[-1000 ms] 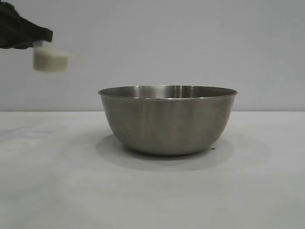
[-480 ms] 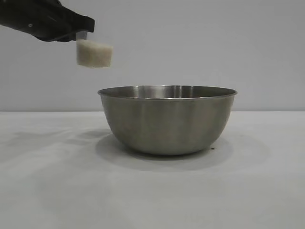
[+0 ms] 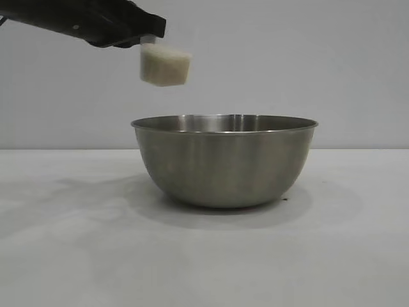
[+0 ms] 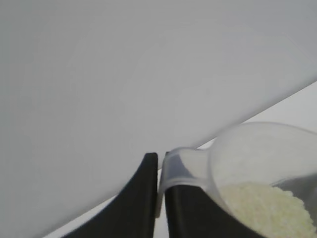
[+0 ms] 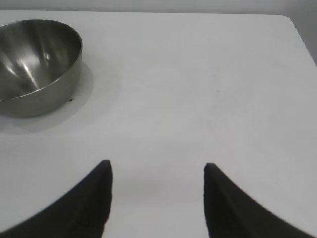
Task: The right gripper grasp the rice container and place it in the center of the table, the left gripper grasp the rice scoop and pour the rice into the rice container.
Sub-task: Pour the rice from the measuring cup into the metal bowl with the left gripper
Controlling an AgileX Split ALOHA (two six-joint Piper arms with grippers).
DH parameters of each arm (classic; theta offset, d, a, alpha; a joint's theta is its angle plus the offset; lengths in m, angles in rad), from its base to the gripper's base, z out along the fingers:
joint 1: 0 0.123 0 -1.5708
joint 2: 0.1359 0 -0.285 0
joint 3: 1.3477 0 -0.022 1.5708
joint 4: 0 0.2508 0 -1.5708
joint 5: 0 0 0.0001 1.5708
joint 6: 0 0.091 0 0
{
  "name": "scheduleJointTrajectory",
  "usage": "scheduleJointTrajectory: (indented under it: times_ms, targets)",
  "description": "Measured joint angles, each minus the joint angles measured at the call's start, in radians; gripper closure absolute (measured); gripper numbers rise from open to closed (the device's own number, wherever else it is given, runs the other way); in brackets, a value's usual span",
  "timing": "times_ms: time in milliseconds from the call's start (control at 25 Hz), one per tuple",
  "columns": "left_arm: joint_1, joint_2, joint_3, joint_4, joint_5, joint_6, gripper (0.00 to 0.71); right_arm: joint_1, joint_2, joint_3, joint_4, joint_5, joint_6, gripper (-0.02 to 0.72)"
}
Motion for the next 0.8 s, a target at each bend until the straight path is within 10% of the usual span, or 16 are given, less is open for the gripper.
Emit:
scheduleJointTrajectory:
  times_ms: [800]
  targets:
    - [-0.022, 0.012, 0.0, 0.066, -0.105, 0.425, 0.71, 0.001, 0.0, 0.0, 0.0, 0.0, 0.0, 0.31]
